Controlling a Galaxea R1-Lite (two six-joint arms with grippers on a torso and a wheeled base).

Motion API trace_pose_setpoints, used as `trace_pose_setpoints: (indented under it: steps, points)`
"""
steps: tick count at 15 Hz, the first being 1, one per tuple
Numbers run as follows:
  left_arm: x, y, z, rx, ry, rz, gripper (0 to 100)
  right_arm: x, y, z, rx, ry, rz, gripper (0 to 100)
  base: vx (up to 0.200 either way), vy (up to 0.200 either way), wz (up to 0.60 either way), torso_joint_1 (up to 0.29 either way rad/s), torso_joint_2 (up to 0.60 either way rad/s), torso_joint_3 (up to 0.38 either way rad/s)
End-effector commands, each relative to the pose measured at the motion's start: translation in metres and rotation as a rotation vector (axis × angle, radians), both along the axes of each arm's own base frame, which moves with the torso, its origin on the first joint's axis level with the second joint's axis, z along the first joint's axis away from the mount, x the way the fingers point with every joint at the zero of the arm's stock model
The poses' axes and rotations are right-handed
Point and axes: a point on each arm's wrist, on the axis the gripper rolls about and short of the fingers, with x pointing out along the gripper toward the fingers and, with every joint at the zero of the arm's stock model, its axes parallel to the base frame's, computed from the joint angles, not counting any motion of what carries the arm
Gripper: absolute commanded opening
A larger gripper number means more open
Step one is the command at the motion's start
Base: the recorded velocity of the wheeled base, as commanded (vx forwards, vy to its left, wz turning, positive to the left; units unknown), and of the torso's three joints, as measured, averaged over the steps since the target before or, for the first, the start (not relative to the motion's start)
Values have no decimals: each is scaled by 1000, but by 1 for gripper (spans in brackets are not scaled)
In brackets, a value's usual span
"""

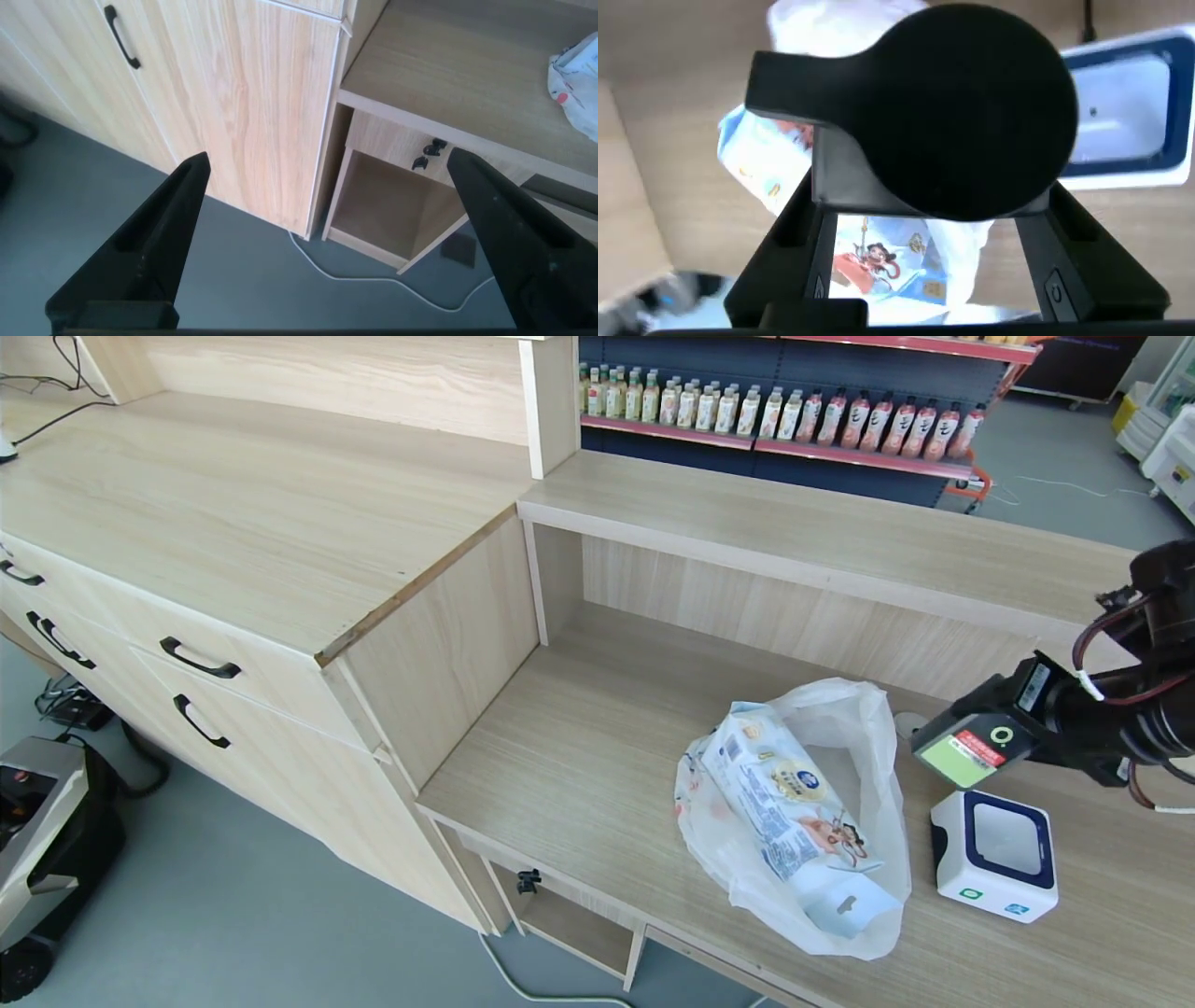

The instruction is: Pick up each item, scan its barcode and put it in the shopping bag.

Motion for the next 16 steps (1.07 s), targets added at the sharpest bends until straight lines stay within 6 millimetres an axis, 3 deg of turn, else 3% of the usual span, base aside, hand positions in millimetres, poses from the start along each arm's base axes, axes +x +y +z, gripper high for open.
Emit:
trace_pose_setpoints:
  steps: [1,4,11,13,16]
  points:
    - [0,0,0,0,-1,0,100,-41,28,13,-234,-215,273,0,0,0,0,0,0,0]
    - [0,0,0,0,-1,0,100,-35,31,-22,-603,-287,487,0,0,0,0,0,0,0]
    - [0,0,0,0,-1,0,100,32,50,-69,-613,-399,484,0,0,0,0,0,0,0]
    - [0,0,0,0,-2,0,100,37,59,-79,-576,-411,491,0,0,0,0,0,0,0]
    - [0,0,0,0,-1,0,100,27,62,-88,-572,-384,517,0,0,0,0,0,0,0]
